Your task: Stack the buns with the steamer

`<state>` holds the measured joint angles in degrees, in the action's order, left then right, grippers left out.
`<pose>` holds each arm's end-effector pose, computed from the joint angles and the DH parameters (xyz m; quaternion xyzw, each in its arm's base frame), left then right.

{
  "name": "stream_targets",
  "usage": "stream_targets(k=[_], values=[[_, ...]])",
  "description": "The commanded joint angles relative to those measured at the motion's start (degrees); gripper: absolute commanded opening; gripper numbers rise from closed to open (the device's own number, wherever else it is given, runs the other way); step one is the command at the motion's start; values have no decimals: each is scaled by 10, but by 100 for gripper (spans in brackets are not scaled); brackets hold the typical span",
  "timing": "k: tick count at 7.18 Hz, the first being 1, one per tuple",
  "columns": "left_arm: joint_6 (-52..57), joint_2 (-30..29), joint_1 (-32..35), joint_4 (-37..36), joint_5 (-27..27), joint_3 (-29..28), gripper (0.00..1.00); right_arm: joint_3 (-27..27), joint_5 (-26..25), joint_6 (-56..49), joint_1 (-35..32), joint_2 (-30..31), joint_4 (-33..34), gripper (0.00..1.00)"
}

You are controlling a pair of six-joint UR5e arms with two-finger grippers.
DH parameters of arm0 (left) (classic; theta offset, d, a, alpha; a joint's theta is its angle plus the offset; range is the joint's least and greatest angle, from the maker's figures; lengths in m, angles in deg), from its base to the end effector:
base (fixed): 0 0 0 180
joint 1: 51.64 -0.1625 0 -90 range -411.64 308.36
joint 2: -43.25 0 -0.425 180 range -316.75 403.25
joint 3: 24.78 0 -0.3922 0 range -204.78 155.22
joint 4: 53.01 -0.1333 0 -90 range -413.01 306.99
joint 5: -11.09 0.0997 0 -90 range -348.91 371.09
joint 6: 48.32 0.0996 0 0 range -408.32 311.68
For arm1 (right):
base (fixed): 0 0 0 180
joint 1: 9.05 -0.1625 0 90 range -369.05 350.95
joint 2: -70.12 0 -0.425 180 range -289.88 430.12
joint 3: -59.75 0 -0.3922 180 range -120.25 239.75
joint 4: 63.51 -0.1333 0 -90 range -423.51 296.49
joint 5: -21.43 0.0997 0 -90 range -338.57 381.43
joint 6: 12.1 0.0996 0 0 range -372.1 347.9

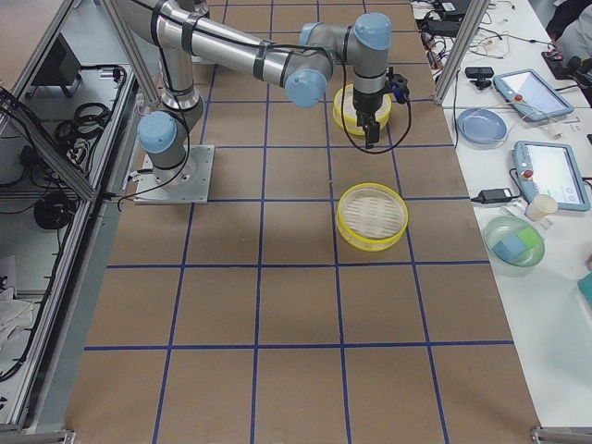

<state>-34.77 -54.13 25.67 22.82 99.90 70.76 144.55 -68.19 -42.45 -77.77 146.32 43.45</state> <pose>-0.0137 -0.5553 0.3989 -0.0076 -0.9999 0.0130 0.0076 -0.0938 -0.6098 0.4325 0.0791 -0.9942 0.0671 0.0288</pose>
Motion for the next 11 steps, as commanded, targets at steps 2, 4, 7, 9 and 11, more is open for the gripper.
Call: stream_targets(k=[2, 4, 7, 9, 11], values=[[0, -97, 4, -117, -8, 11, 79, -28, 30, -67, 70, -81, 63, 100], [-5, -127, 13, -134, -40, 11, 81, -29, 30, -71, 96, -118, 99, 99], [-4, -180, 20, -177, -39, 11, 75, -30, 54, -93, 136, -175, 159, 93], [-1, -196, 20, -191, -40, 11, 72, -30, 61, -104, 151, -206, 184, 89], [-1, -214, 21, -198, -43, 11, 72, -30, 62, -107, 151, -219, 187, 78]])
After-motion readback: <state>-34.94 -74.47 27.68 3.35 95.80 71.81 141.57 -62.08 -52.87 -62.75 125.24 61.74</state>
